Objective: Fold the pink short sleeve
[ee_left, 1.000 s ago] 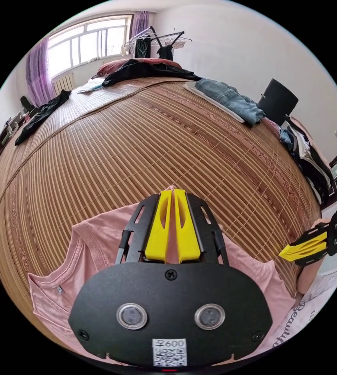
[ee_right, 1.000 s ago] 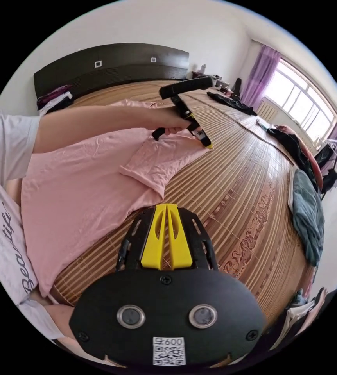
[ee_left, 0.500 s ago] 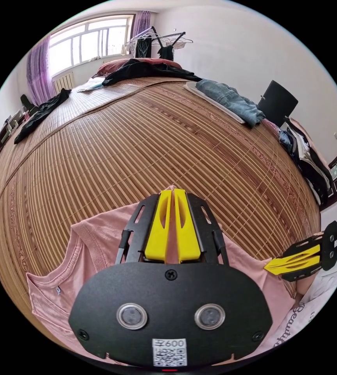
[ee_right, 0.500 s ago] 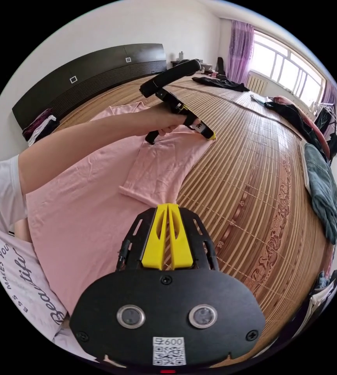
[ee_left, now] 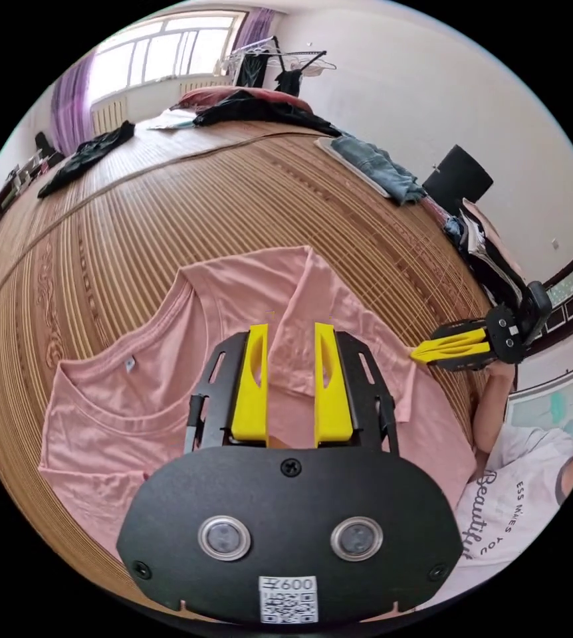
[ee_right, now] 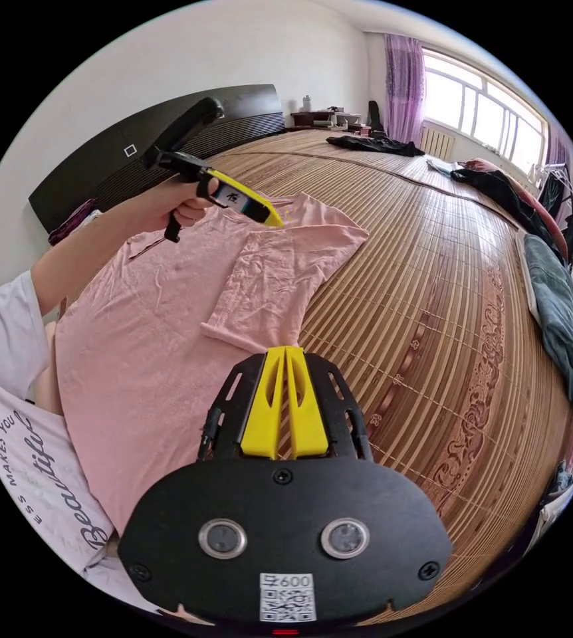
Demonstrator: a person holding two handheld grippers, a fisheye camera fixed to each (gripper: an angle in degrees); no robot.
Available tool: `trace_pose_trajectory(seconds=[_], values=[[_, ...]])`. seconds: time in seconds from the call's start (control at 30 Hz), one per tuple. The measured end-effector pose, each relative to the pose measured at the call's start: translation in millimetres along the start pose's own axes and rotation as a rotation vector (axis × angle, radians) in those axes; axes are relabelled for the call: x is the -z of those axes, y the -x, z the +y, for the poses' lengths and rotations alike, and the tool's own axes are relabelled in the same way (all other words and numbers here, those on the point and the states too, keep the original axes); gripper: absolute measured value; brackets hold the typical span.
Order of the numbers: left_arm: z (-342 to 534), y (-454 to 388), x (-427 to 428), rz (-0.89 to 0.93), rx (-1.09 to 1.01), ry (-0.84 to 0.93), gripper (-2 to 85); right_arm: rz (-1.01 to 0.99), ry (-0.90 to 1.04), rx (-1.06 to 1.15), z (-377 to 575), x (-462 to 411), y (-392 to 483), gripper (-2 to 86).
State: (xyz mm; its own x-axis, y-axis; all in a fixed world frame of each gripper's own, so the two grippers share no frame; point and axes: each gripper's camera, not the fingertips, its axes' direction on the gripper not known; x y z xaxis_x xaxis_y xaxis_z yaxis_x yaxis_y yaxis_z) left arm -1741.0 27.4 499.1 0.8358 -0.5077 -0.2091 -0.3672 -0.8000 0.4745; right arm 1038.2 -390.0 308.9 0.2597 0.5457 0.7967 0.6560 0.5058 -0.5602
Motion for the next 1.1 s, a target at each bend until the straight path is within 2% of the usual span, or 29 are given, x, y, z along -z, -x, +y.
trace_pose_trajectory(seconds=[0.13,0.23,0.37,0.63,0.77,0.97,1.1], values=[[23.2,-18.2,-11.5,-0.137,-0.008,-0.022,7.9,-0.012,-0.003,-0.007,-1.1,6.4,1.3,-0.8],[26.5,-46.9,-17.3,-0.179,-0.07,-0.022,7.7,-0.009,-0.002,-0.004,-1.9,10.1,4.3,-0.8],[33.7,-97.1,-27.7,-0.326,-0.178,-0.001,7.3,-0.021,-0.004,-0.015,-2.4,15.3,4.4,-0.8],[28.0,-152.5,-34.2,-0.402,-0.238,0.0,2.9,-0.025,-0.008,-0.012,-2.1,24.3,9.1,-0.8],[33.3,-160.8,-4.7,-0.454,-0.205,-0.076,2.0,-0.033,-0.01,-0.017,-1.3,28.3,9.7,-0.8],[36.0,-134.8,-9.7,-0.289,-0.091,-0.089,5.8,-0.025,-0.009,-0.009,-0.4,32.5,14.4,-0.8],[36.1,-143.9,-22.8,-0.289,-0.121,-0.089,6.5,-0.03,-0.009,-0.011,0.5,35.0,14.8,-0.8]])
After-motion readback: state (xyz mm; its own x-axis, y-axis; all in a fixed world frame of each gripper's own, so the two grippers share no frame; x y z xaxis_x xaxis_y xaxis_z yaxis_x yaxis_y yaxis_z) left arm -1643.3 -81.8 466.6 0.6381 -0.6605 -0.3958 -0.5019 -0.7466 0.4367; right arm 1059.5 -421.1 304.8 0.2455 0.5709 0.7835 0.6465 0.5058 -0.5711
